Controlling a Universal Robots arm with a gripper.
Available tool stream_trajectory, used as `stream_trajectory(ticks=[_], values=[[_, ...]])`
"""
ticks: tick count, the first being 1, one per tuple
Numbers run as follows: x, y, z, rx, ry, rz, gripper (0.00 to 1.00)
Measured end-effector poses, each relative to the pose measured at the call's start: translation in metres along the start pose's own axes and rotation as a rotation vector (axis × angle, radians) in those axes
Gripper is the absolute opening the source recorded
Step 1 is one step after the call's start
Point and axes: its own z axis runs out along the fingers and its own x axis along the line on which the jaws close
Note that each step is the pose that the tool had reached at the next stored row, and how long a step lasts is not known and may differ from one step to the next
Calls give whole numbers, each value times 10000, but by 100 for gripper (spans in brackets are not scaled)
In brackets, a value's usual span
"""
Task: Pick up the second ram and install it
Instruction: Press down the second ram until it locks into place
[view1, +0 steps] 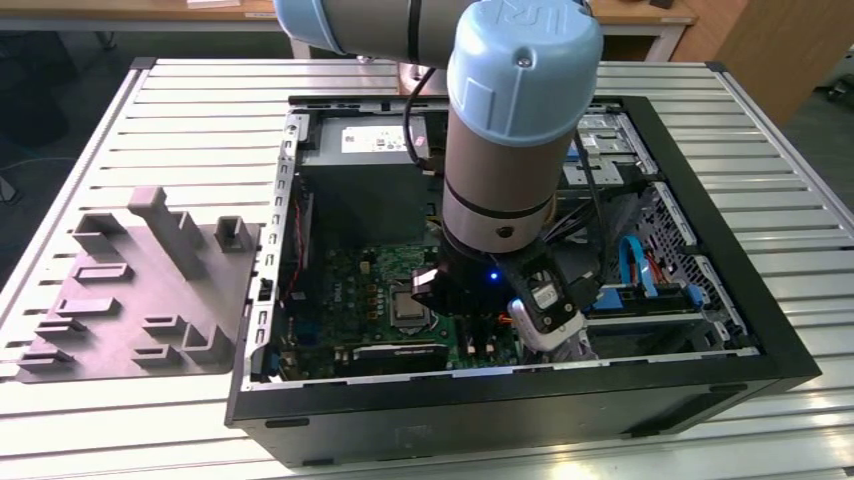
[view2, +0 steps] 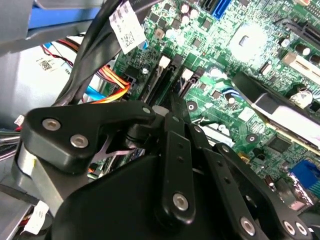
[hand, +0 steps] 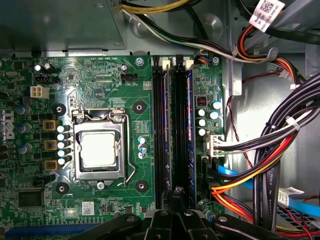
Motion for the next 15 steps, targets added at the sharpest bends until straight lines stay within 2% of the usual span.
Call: stream_trajectory(ticks=[3, 4, 6, 12, 15], values=[[-2, 4, -24, -29, -8, 1, 10], [-3, 6, -51, -49, -11, 2, 10], [-5, 1, -142, -4, -1, 0, 10], [-12, 3, -356, 4, -2, 0, 10], [-14, 3, -395, 5, -3, 0, 10]])
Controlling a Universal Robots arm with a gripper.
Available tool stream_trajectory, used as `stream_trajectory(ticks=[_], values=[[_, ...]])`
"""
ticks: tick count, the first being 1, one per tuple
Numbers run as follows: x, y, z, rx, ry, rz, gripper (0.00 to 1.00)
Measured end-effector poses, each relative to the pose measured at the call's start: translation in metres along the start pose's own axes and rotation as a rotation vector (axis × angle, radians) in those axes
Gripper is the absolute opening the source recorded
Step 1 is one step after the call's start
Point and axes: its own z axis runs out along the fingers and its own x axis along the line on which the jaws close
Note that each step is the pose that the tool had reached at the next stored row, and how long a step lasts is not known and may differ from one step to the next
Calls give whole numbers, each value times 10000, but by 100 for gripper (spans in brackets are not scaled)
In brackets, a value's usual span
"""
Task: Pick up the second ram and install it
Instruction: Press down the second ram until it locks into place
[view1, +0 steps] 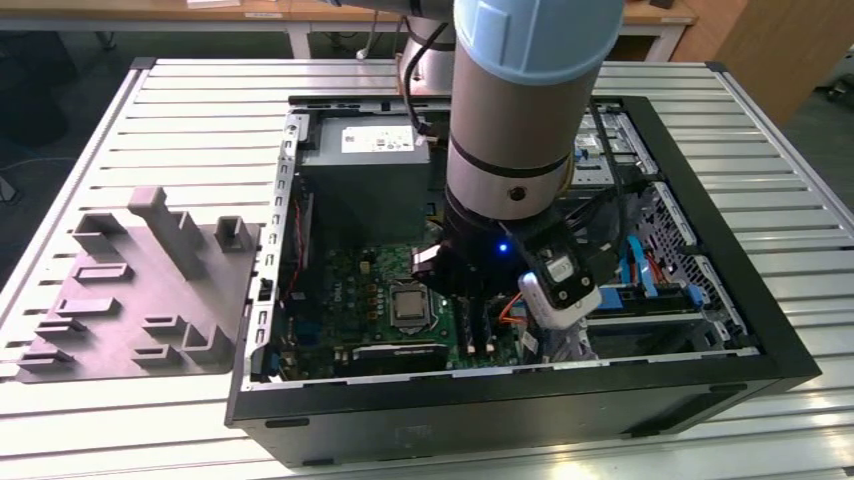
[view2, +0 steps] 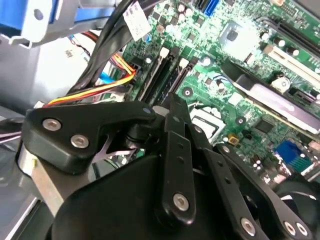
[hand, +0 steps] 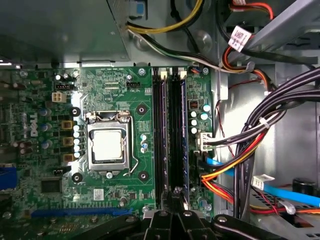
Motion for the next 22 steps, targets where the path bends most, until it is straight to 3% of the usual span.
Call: stream_trajectory(ticks=[7, 22], values=[[2, 41, -1, 2, 0, -1, 10], [18, 389, 7, 2, 0, 0, 10]])
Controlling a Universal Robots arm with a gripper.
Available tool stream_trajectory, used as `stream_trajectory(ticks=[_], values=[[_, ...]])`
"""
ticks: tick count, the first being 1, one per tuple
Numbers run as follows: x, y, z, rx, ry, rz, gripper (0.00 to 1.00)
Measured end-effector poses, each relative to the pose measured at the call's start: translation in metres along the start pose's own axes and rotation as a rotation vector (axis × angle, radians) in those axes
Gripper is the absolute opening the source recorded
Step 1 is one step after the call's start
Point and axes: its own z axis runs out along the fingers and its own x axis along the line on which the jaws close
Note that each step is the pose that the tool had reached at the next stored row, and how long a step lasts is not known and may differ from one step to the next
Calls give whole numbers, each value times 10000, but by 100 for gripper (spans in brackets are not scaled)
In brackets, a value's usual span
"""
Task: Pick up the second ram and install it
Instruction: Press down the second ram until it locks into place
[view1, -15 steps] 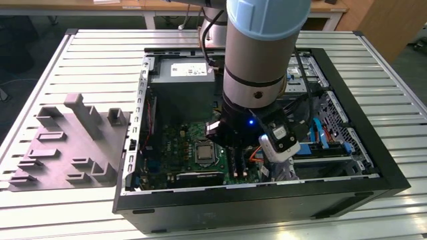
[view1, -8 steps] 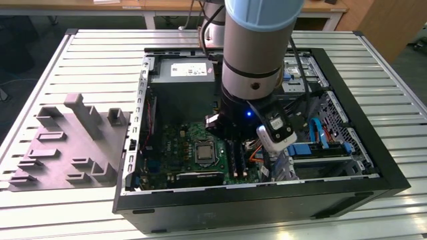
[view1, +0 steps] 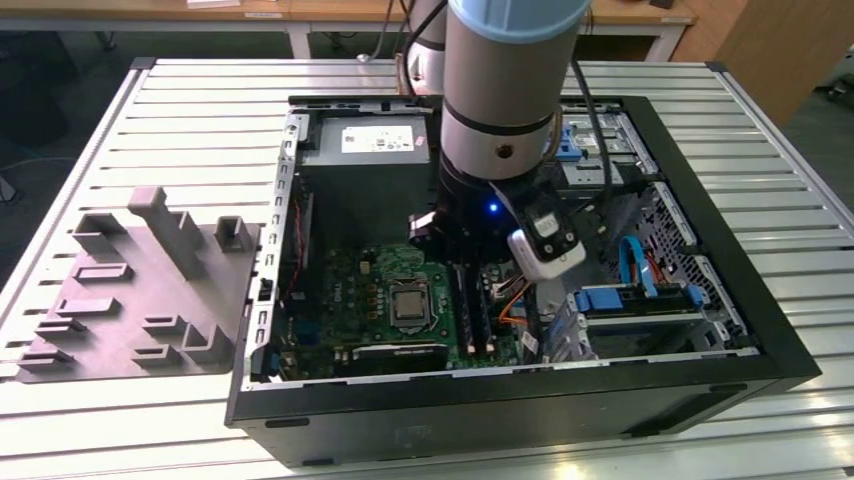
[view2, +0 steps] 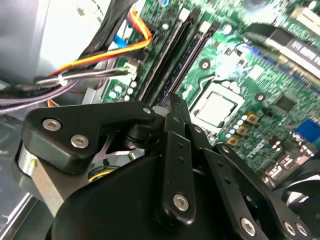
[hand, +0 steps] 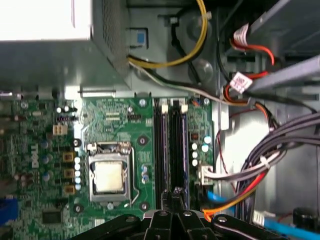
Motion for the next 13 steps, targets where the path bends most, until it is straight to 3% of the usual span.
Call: stream_trajectory(ticks=[4, 13], values=[[4, 81, 1, -1, 0, 0, 10], [3, 85, -25, -1, 0, 0, 10]])
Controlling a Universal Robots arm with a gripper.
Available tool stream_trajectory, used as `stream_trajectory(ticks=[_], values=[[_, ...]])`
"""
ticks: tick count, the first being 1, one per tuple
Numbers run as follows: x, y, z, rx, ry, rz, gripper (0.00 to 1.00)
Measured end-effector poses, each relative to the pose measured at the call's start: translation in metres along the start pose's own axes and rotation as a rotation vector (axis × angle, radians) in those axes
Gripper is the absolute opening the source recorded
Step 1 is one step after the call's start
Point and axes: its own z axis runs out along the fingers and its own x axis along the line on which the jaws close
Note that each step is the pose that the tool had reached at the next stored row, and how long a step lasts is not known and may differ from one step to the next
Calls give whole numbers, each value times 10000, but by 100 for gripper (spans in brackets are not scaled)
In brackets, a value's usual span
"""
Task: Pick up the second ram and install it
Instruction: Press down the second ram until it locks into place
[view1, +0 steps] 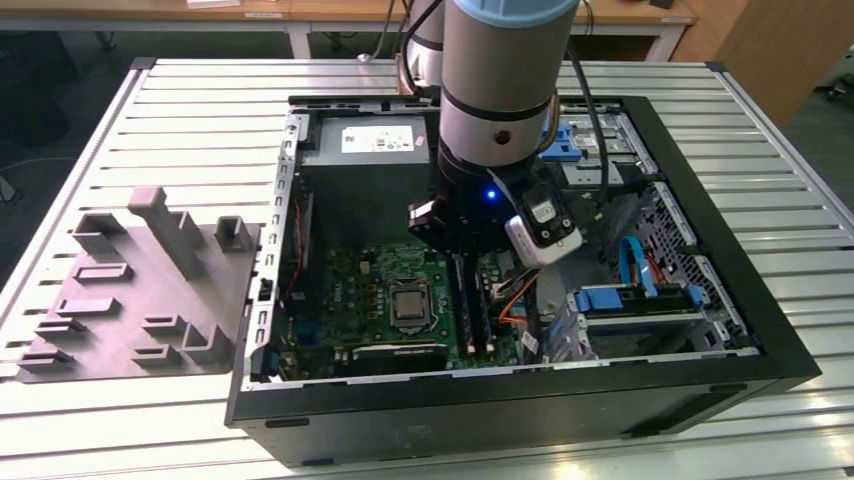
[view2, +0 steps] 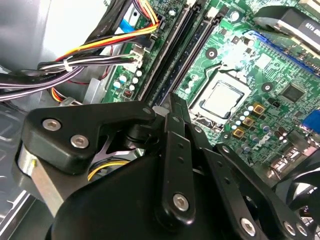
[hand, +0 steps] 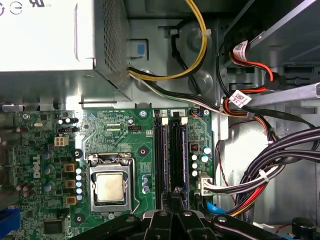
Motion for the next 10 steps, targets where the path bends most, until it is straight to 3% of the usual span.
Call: stream_trajectory(ticks=[10], values=[[0, 0, -7, 1, 1, 0, 10]])
